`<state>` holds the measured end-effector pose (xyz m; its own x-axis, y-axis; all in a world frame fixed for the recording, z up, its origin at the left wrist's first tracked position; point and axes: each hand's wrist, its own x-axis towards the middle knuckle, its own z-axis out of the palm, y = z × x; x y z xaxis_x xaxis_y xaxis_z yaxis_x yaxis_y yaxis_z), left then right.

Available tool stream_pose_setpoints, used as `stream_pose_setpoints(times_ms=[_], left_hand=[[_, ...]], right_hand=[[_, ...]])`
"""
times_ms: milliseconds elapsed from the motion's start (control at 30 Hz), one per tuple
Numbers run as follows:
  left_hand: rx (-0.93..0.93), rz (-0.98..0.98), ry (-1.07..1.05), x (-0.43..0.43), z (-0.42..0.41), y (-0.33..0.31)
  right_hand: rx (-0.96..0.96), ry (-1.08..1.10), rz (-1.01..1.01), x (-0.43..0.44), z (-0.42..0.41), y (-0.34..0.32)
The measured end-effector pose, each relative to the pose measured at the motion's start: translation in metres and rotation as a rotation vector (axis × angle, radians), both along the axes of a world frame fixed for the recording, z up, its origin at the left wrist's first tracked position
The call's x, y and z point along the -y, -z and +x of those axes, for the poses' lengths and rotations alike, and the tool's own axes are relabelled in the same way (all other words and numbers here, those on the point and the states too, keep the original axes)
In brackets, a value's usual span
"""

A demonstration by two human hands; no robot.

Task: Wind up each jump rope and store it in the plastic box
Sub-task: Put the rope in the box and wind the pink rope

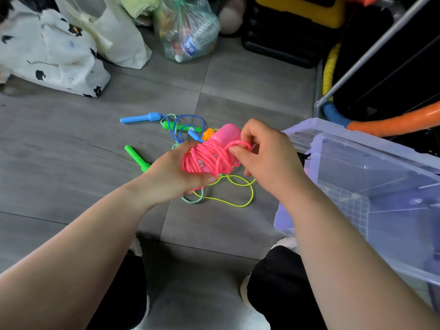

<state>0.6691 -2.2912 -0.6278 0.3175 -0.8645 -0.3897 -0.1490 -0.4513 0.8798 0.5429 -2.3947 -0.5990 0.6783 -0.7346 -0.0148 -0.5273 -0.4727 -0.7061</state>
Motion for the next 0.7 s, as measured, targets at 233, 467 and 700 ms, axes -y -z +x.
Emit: stream_pose_setpoints(times_ms=[233, 467, 700], left_hand=[[-0.002, 0.036, 0.042, -0.004, -0.003, 0.001], [0.029, 0.009, 0.060, 0.003, -0.014, -0.004], [-0.031, -0.020, 0.023, 0.005, -0.011, -0.005]], right_hand=[[-0.150, -0.137, 0.309, 0.008, -0.004, -0.006], [-0.099, 0.062, 0.133, 0.005, 0.005, 0.000], [0.066, 0.237, 0.085, 0.012, 0.004, 0.002]])
